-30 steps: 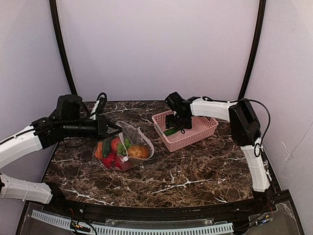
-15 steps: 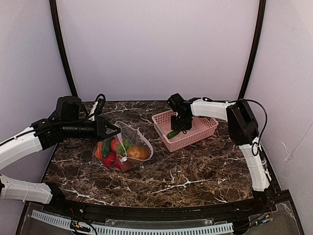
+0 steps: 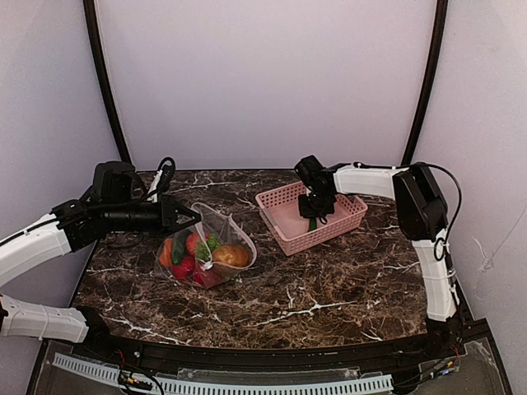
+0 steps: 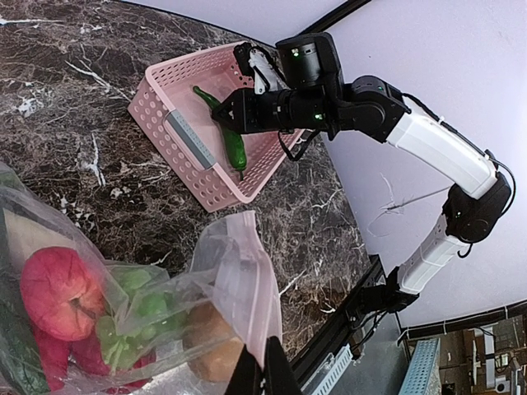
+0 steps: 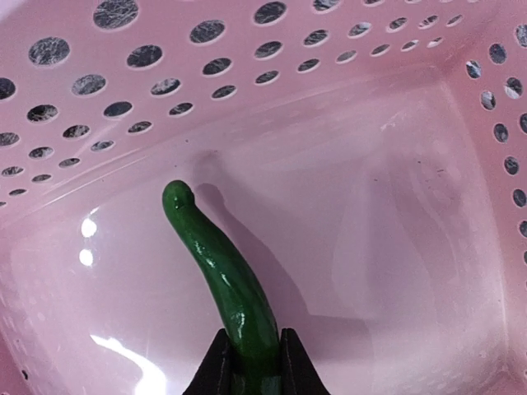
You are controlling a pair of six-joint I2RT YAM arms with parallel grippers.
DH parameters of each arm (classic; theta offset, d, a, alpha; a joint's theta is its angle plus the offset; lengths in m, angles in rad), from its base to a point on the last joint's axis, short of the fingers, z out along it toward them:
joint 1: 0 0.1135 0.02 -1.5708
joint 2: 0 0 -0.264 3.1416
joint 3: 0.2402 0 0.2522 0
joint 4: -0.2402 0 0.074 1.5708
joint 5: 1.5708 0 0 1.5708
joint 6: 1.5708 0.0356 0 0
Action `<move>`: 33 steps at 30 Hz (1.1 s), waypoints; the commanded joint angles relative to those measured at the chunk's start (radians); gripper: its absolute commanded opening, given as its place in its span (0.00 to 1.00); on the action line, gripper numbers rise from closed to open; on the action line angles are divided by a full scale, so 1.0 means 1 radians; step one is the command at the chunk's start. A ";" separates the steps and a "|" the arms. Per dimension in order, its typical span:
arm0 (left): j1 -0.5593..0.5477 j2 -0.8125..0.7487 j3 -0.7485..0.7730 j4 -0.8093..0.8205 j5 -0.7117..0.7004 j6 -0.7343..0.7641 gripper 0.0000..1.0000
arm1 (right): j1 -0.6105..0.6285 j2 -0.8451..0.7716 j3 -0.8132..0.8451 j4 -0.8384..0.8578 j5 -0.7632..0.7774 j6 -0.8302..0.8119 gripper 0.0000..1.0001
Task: Place the food in the zip-top bag and seal the zipper
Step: Pick up the fake vegetable from the bin, then place the fake vegetable in the zipper food storage bag.
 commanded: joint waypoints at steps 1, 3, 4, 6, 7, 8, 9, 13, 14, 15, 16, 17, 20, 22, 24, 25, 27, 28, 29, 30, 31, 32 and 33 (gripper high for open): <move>0.011 -0.020 -0.012 0.000 -0.001 0.005 0.01 | -0.011 -0.116 -0.035 0.064 -0.026 -0.072 0.09; 0.013 -0.022 -0.011 -0.003 0.000 0.005 0.01 | -0.011 -0.148 -0.035 0.071 -0.028 -0.098 0.09; 0.013 -0.024 -0.009 -0.003 0.001 0.005 0.01 | -0.011 -0.163 -0.033 0.072 -0.026 -0.111 0.09; 0.015 -0.028 -0.007 -0.007 0.001 0.006 0.01 | -0.012 -0.197 -0.024 0.073 -0.024 -0.133 0.09; 0.015 -0.029 -0.006 -0.012 0.002 0.008 0.01 | -0.012 -0.220 -0.020 0.074 -0.025 -0.143 0.08; 0.015 -0.032 -0.001 -0.017 0.002 0.016 0.01 | -0.012 -0.240 -0.018 0.076 -0.028 -0.154 0.08; 0.015 -0.033 0.004 -0.035 0.001 0.023 0.01 | -0.012 -0.260 -0.018 0.078 -0.034 -0.165 0.09; 0.018 -0.025 0.065 -0.132 -0.004 0.089 0.01 | -0.011 -0.353 -0.031 0.084 -0.120 -0.208 0.08; 0.018 -0.019 0.082 -0.142 -0.001 0.104 0.01 | -0.011 -0.378 -0.037 0.083 -0.157 -0.218 0.08; 0.018 -0.016 0.087 -0.153 0.005 0.109 0.01 | -0.011 -0.399 -0.045 0.080 -0.204 -0.231 0.08; 0.018 -0.008 0.094 -0.153 0.014 0.113 0.01 | -0.008 -0.419 -0.051 0.070 -0.238 -0.237 0.08; 0.018 -0.004 0.096 -0.148 0.020 0.113 0.01 | -0.005 -0.435 -0.054 0.052 -0.274 -0.242 0.08; 0.018 0.019 0.097 -0.119 0.052 0.105 0.01 | 0.028 -0.477 -0.061 -0.021 -0.333 -0.247 0.08; 0.017 0.033 0.099 -0.097 0.072 0.097 0.01 | 0.071 -0.508 -0.075 -0.058 -0.332 -0.265 0.08; 0.017 0.048 0.104 -0.075 0.090 0.090 0.01 | 0.121 -0.534 -0.079 -0.101 -0.317 -0.281 0.08; 0.014 0.058 0.109 -0.072 0.095 0.088 0.01 | 0.148 -0.540 -0.070 -0.124 -0.313 -0.286 0.08; 0.007 0.073 0.115 -0.068 0.095 0.087 0.01 | 0.198 -0.551 -0.064 -0.155 -0.318 -0.278 0.08; 0.003 0.078 0.117 -0.067 0.089 0.087 0.01 | 0.222 -0.554 -0.064 -0.164 -0.333 -0.271 0.08; -0.003 0.084 0.118 -0.065 0.086 0.085 0.01 | 0.246 -0.558 -0.068 -0.172 -0.348 -0.260 0.08; -0.007 0.087 0.120 -0.060 0.081 0.083 0.01 | 0.270 -0.561 -0.073 -0.177 -0.364 -0.248 0.08; -0.014 0.092 0.121 -0.055 0.078 0.076 0.01 | 0.295 -0.563 -0.079 -0.182 -0.378 -0.235 0.08; -0.018 0.094 0.121 -0.043 0.072 0.072 0.01 | 0.318 -0.563 -0.086 -0.186 -0.382 -0.223 0.08; -0.025 0.097 0.122 -0.037 0.070 0.065 0.01 | 0.341 -0.563 -0.093 -0.189 -0.388 -0.209 0.08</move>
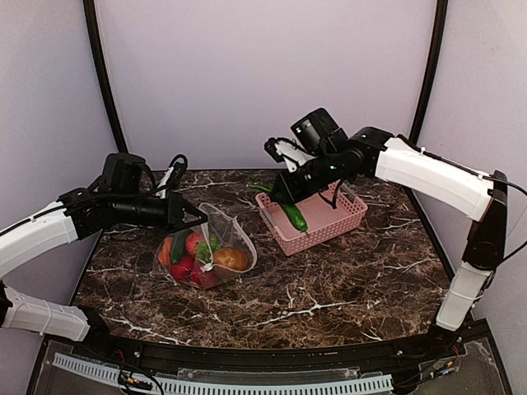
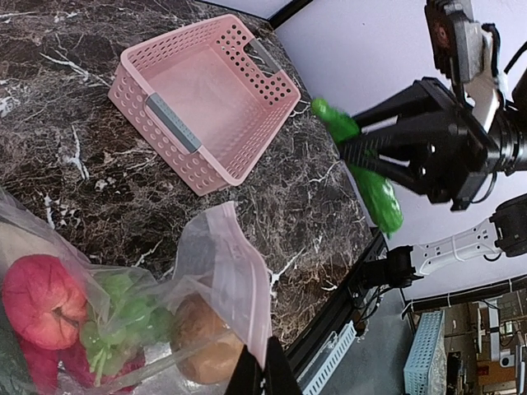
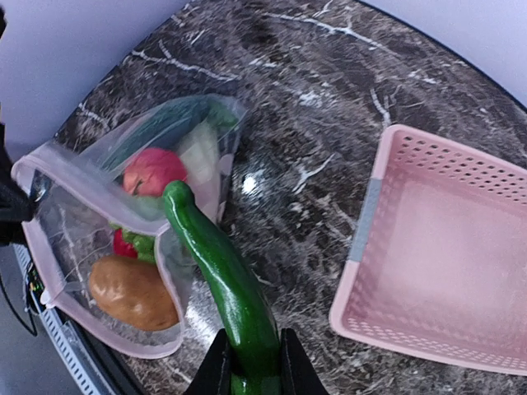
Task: Place the food in the zip-top bag and seal the zipper
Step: Place the fake vegetable in the zipper food storage bag.
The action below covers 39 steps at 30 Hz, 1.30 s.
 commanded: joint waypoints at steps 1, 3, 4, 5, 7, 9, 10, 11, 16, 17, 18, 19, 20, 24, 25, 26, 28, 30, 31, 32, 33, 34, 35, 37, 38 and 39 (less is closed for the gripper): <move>-0.023 0.009 0.029 0.055 -0.005 -0.017 0.01 | 0.090 -0.031 -0.034 -0.056 -0.058 0.056 0.08; -0.030 0.014 0.029 0.076 -0.002 -0.029 0.01 | 0.132 -0.025 -0.036 -0.062 -0.061 0.077 0.07; -0.035 0.017 0.029 0.083 0.000 -0.039 0.01 | 0.150 -0.023 -0.038 -0.062 -0.066 0.082 0.07; -0.038 0.018 0.028 0.092 0.002 -0.042 0.01 | 0.167 -0.018 -0.038 -0.062 -0.067 0.087 0.07; -0.042 0.020 0.029 0.096 0.002 -0.046 0.01 | 0.190 -0.006 -0.035 -0.061 -0.072 0.094 0.07; -0.047 0.019 0.029 0.096 0.002 -0.048 0.01 | 0.208 0.011 -0.026 -0.062 -0.075 0.098 0.07; -0.048 0.019 0.027 0.098 0.001 -0.049 0.01 | 0.213 0.019 -0.019 -0.060 -0.075 0.100 0.07; -0.049 0.019 0.023 0.098 0.002 -0.049 0.01 | 0.219 0.029 -0.010 -0.062 -0.078 0.101 0.07; -0.055 0.006 0.006 0.099 0.005 -0.060 0.01 | 0.230 0.101 0.050 -0.070 -0.080 0.127 0.08; -0.057 0.001 0.002 0.099 0.005 -0.062 0.01 | 0.230 0.115 0.065 -0.072 -0.076 0.134 0.08; -0.057 -0.002 0.000 0.099 0.006 -0.062 0.01 | 0.231 0.130 0.083 -0.073 -0.073 0.141 0.08; -0.059 -0.006 -0.004 0.098 0.005 -0.065 0.01 | 0.231 0.147 0.099 -0.076 -0.072 0.147 0.08; -0.060 -0.009 -0.007 0.099 0.004 -0.066 0.01 | 0.231 0.165 0.121 -0.078 -0.073 0.150 0.08; -0.063 -0.021 -0.022 0.100 0.007 -0.073 0.01 | 0.240 0.225 0.196 -0.080 -0.035 0.163 0.09; -0.063 -0.023 -0.025 0.100 0.010 -0.074 0.01 | 0.243 0.234 0.211 -0.076 -0.021 0.164 0.09; -0.064 -0.025 -0.026 0.100 0.010 -0.074 0.01 | 0.243 0.245 0.225 -0.069 -0.009 0.165 0.09; -0.064 -0.027 -0.032 0.100 0.012 -0.073 0.01 | 0.245 0.261 0.251 -0.049 0.008 0.166 0.11; -0.064 -0.027 -0.034 0.099 0.014 -0.074 0.01 | 0.245 0.280 0.277 -0.024 0.017 0.159 0.13; -0.064 -0.027 -0.035 0.100 0.016 -0.074 0.01 | 0.246 0.290 0.291 -0.016 0.020 0.158 0.14; -0.065 -0.027 -0.035 0.100 0.017 -0.075 0.01 | 0.245 0.303 0.303 -0.007 0.022 0.157 0.14; -0.065 -0.027 -0.035 0.101 0.017 -0.075 0.01 | 0.247 0.314 0.312 0.002 0.030 0.159 0.15; -0.066 -0.027 -0.037 0.102 0.017 -0.076 0.01 | 0.250 0.325 0.320 0.011 0.039 0.160 0.15; -0.065 -0.027 -0.037 0.103 0.016 -0.076 0.01 | 0.253 0.338 0.327 0.022 0.049 0.160 0.15; -0.066 -0.028 -0.038 0.106 0.013 -0.078 0.01 | 0.260 0.353 0.331 0.043 0.077 0.157 0.16; -0.066 -0.029 -0.040 0.107 0.011 -0.078 0.01 | 0.265 0.357 0.328 0.055 0.113 0.155 0.16; -0.065 -0.030 -0.041 0.109 0.004 -0.081 0.01 | 0.269 0.360 0.318 0.069 0.139 0.151 0.16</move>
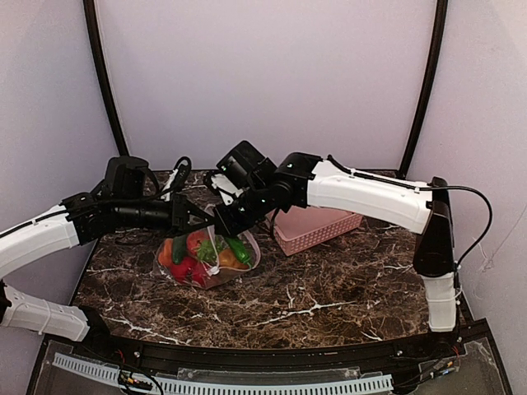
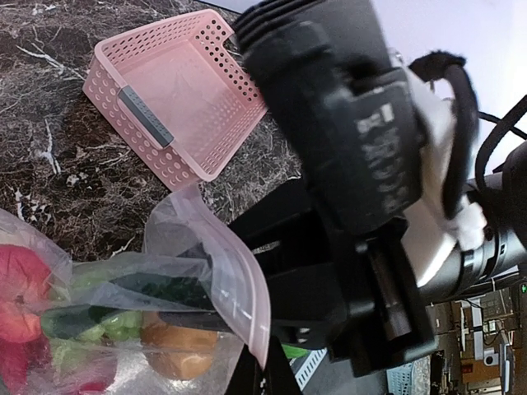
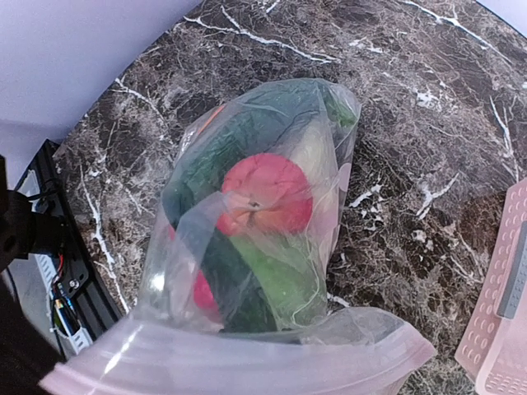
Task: Place the food in the zip-top bag and seal the zipper
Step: Place the fake vegetable in the zipper food storage bag.
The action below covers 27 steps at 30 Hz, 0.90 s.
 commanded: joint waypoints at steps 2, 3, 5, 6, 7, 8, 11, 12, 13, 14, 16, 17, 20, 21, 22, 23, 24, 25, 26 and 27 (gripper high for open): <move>-0.007 -0.031 -0.017 0.037 -0.011 -0.015 0.01 | 0.030 0.040 -0.004 0.114 0.138 -0.005 0.17; -0.007 -0.036 -0.021 0.040 -0.016 -0.021 0.01 | 0.030 0.044 -0.008 0.121 0.148 -0.006 0.19; -0.008 -0.044 -0.028 0.050 -0.030 -0.034 0.01 | 0.031 0.046 -0.016 0.127 0.162 -0.006 0.23; -0.007 -0.048 -0.031 0.060 -0.039 -0.038 0.01 | 0.031 0.047 -0.018 0.128 0.165 -0.006 0.27; -0.008 -0.055 -0.036 0.065 -0.048 -0.046 0.01 | 0.031 0.045 -0.021 0.129 0.166 -0.007 0.33; -0.007 -0.063 -0.043 0.073 -0.053 -0.050 0.01 | 0.032 0.040 -0.023 0.129 0.167 -0.007 0.38; -0.007 -0.076 -0.052 0.080 -0.073 -0.059 0.01 | 0.031 0.015 -0.047 0.140 0.171 -0.007 0.52; -0.007 -0.080 -0.054 0.080 -0.077 -0.060 0.01 | 0.033 0.006 -0.057 0.144 0.174 -0.009 0.55; -0.006 -0.082 -0.055 0.081 -0.082 -0.064 0.01 | 0.032 -0.005 -0.067 0.148 0.172 -0.009 0.58; -0.007 -0.084 -0.056 0.081 -0.085 -0.065 0.01 | 0.032 -0.014 -0.077 0.150 0.172 -0.009 0.60; -0.005 -0.087 -0.058 0.084 -0.093 -0.068 0.01 | 0.035 -0.039 -0.102 0.152 0.167 -0.005 0.62; -0.005 -0.087 -0.058 0.086 -0.099 -0.070 0.01 | 0.035 -0.054 -0.117 0.155 0.163 -0.003 0.63; -0.004 -0.092 -0.055 0.086 -0.111 -0.071 0.01 | 0.035 -0.130 -0.175 0.164 0.154 0.012 0.70; -0.004 -0.093 -0.055 0.087 -0.116 -0.073 0.01 | 0.036 -0.161 -0.204 0.178 0.152 0.018 0.72; -0.005 -0.095 -0.055 0.087 -0.119 -0.073 0.01 | 0.036 -0.194 -0.236 0.189 0.152 0.026 0.75; -0.005 -0.096 -0.055 0.088 -0.122 -0.073 0.01 | 0.036 -0.225 -0.275 0.206 0.151 0.034 0.77; -0.004 -0.097 -0.056 0.089 -0.124 -0.074 0.01 | 0.037 -0.255 -0.312 0.225 0.152 0.040 0.80; -0.003 -0.098 -0.057 0.090 -0.126 -0.075 0.01 | 0.036 -0.282 -0.350 0.238 0.150 0.047 0.82; -0.003 -0.098 -0.056 0.091 -0.126 -0.075 0.01 | 0.036 -0.304 -0.383 0.248 0.154 0.056 0.83; -0.003 -0.098 -0.057 0.092 -0.126 -0.077 0.01 | 0.035 -0.323 -0.415 0.252 0.159 0.067 0.85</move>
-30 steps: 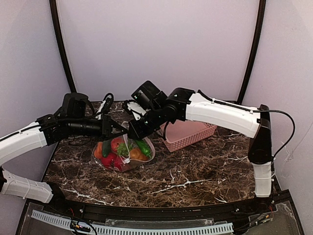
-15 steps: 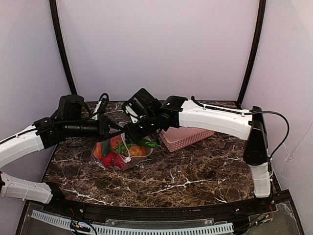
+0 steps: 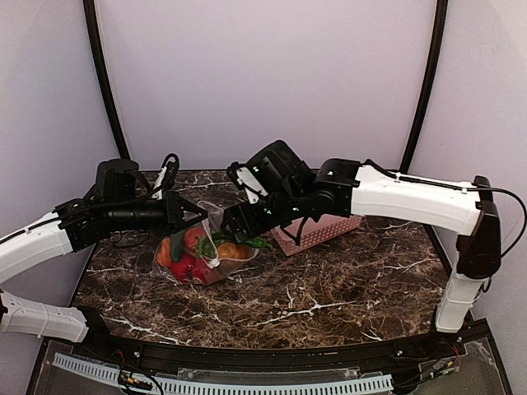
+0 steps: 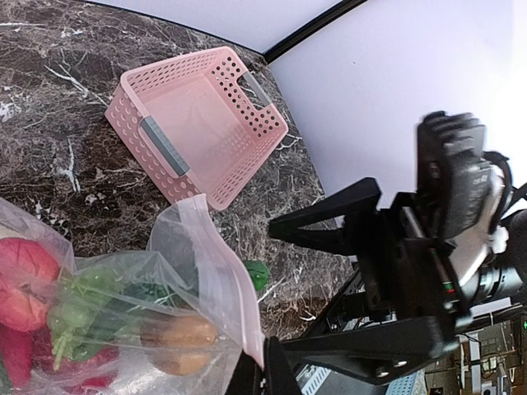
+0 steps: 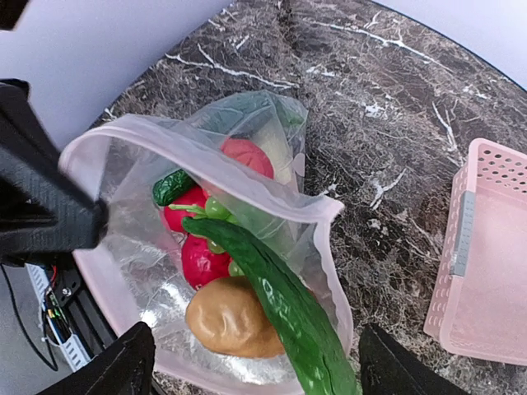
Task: Place the food in the zip-top bag and seal the zipper
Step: Place the fake vegetable in the zipper food storage bag, then adjust the fake vegetable in the zipper food storage bag.
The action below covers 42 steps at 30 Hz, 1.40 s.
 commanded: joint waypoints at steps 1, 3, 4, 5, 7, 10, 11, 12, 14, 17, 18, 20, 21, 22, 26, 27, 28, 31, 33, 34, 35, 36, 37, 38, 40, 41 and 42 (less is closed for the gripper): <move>-0.002 -0.028 -0.012 0.039 -0.016 -0.006 0.01 | 0.005 -0.113 -0.135 0.086 0.011 0.057 0.85; 0.000 -0.029 -0.011 0.040 -0.015 -0.007 0.01 | -0.004 -0.135 -0.196 0.095 0.001 0.091 0.85; -0.001 -0.030 -0.011 0.039 -0.015 -0.008 0.01 | -0.012 -0.145 -0.226 0.106 -0.011 0.108 0.84; -0.001 -0.030 -0.011 0.038 -0.015 -0.007 0.01 | -0.017 -0.156 -0.259 0.121 -0.026 0.124 0.84; -0.001 -0.032 -0.011 0.032 -0.018 -0.003 0.01 | -0.027 -0.183 -0.321 0.163 -0.051 0.151 0.83; -0.001 -0.038 -0.012 0.017 -0.026 0.000 0.01 | -0.045 -0.210 -0.390 0.214 -0.097 0.177 0.80; -0.001 -0.039 -0.012 0.015 -0.027 0.002 0.01 | -0.051 -0.211 -0.402 0.221 -0.099 0.184 0.79; -0.001 -0.039 -0.014 0.015 -0.027 0.001 0.01 | -0.057 -0.213 -0.410 0.225 -0.100 0.188 0.77; -0.001 -0.040 -0.013 0.015 -0.026 0.001 0.01 | -0.064 -0.218 -0.424 0.233 -0.099 0.192 0.76; -0.001 -0.042 -0.010 0.015 -0.025 0.003 0.01 | -0.072 -0.226 -0.442 0.240 -0.099 0.195 0.74; -0.001 -0.042 -0.010 0.014 -0.026 0.002 0.01 | -0.077 -0.228 -0.447 0.245 -0.099 0.195 0.73; -0.001 -0.044 -0.010 0.011 -0.027 0.005 0.01 | -0.084 -0.231 -0.456 0.255 -0.123 0.195 0.68; -0.001 -0.044 -0.009 0.011 -0.027 0.005 0.01 | -0.086 -0.233 -0.459 0.259 -0.134 0.196 0.64; -0.001 -0.044 -0.009 0.011 -0.027 0.004 0.01 | -0.088 -0.234 -0.461 0.264 -0.141 0.195 0.62; -0.001 -0.046 -0.009 0.008 -0.030 0.005 0.01 | -0.092 -0.232 -0.463 0.267 -0.160 0.191 0.51; -0.001 -0.046 -0.009 0.008 -0.031 0.005 0.01 | -0.092 -0.230 -0.464 0.266 -0.162 0.190 0.48; 0.000 -0.046 -0.009 0.008 -0.033 0.005 0.01 | -0.092 -0.229 -0.465 0.268 -0.164 0.190 0.46; -0.001 -0.045 -0.009 0.010 -0.031 0.005 0.01 | -0.095 -0.226 -0.465 0.268 -0.169 0.189 0.40; -0.001 -0.046 -0.009 0.009 -0.030 0.003 0.01 | -0.094 -0.224 -0.464 0.268 -0.175 0.190 0.37; 0.000 -0.046 -0.010 0.008 -0.031 0.004 0.01 | -0.094 -0.224 -0.462 0.269 -0.177 0.190 0.35; -0.001 -0.048 -0.011 0.008 -0.031 0.005 0.01 | -0.094 -0.225 -0.461 0.269 -0.177 0.191 0.32; 0.000 -0.048 -0.011 0.007 -0.031 0.005 0.01 | -0.095 -0.227 -0.459 0.270 -0.180 0.191 0.30; 0.000 -0.050 -0.012 0.006 -0.032 0.006 0.01 | -0.094 -0.228 -0.456 0.271 -0.180 0.191 0.29; -0.001 -0.050 -0.012 0.003 -0.033 0.008 0.01 | -0.094 -0.228 -0.455 0.273 -0.181 0.191 0.28; 0.000 -0.050 -0.014 -0.001 -0.034 0.009 0.01 | -0.094 -0.228 -0.445 0.279 -0.183 0.187 0.25; 0.000 -0.050 -0.014 -0.002 -0.031 0.009 0.01 | -0.094 -0.225 -0.437 0.281 -0.184 0.183 0.24; 0.000 -0.048 -0.014 -0.001 -0.028 0.010 0.01 | -0.094 -0.222 -0.429 0.283 -0.184 0.178 0.23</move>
